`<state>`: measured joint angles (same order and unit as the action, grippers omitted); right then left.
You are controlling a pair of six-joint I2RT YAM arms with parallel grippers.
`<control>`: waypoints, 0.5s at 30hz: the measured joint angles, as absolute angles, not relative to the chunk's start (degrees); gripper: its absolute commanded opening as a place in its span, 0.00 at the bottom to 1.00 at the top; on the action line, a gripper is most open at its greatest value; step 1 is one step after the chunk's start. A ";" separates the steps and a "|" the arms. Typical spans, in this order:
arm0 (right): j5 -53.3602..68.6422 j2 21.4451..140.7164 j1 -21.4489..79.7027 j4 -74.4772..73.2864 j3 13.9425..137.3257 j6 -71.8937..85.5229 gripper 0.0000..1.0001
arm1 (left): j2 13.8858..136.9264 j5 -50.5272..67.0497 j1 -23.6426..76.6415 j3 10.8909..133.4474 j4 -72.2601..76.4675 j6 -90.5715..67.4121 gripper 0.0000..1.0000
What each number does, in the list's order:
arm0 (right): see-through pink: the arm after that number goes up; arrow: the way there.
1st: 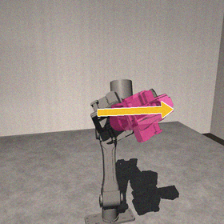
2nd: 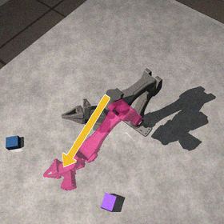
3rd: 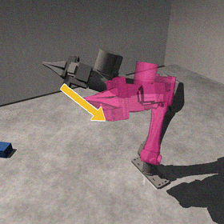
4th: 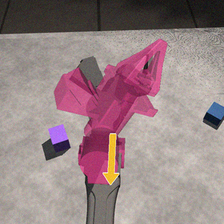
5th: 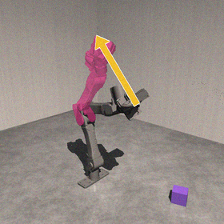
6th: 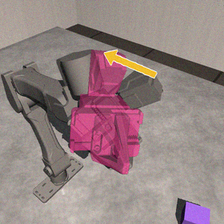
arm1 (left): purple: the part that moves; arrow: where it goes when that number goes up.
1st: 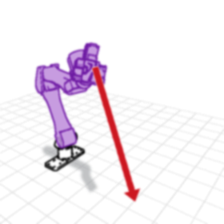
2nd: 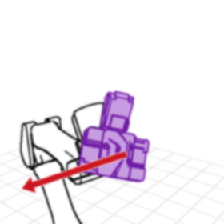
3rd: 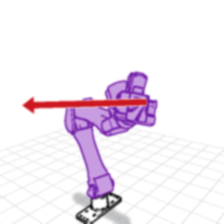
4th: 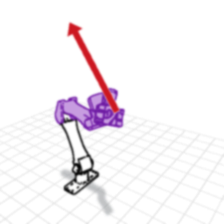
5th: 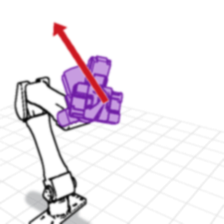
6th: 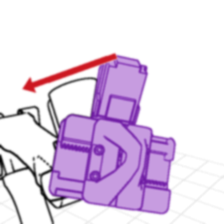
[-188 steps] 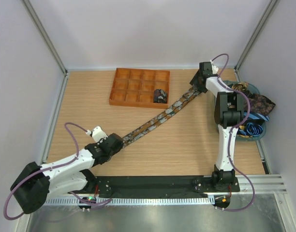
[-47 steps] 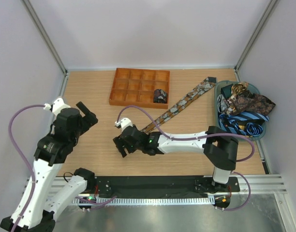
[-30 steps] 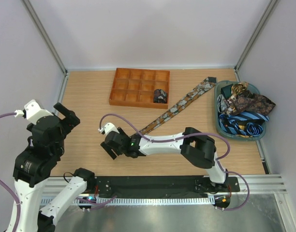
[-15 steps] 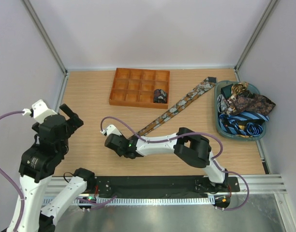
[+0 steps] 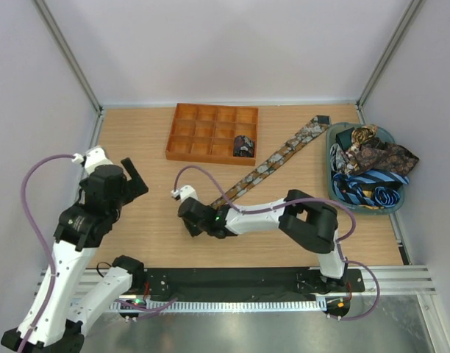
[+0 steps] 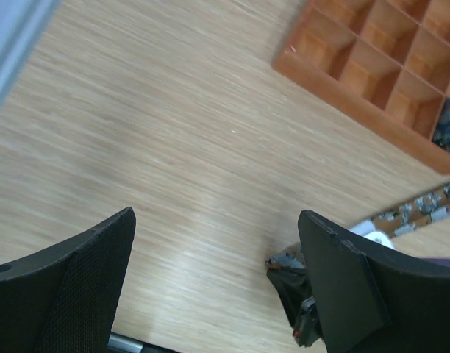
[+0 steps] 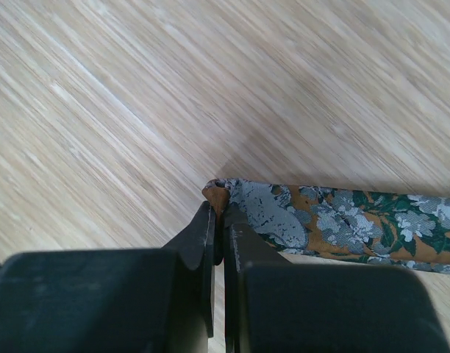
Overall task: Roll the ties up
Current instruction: Roll the tie
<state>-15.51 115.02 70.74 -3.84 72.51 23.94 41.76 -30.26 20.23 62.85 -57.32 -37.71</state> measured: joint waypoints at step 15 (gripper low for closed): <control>13.98 104.40 51.51 22.92 46.37 42.72 0.01 | 47.62 -8.43 25.45 37.65 -31.68 -38.57 0.95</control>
<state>13.98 104.40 51.51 22.92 46.37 42.72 47.62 -8.43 25.45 37.65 -31.68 -38.57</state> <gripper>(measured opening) 0.070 0.937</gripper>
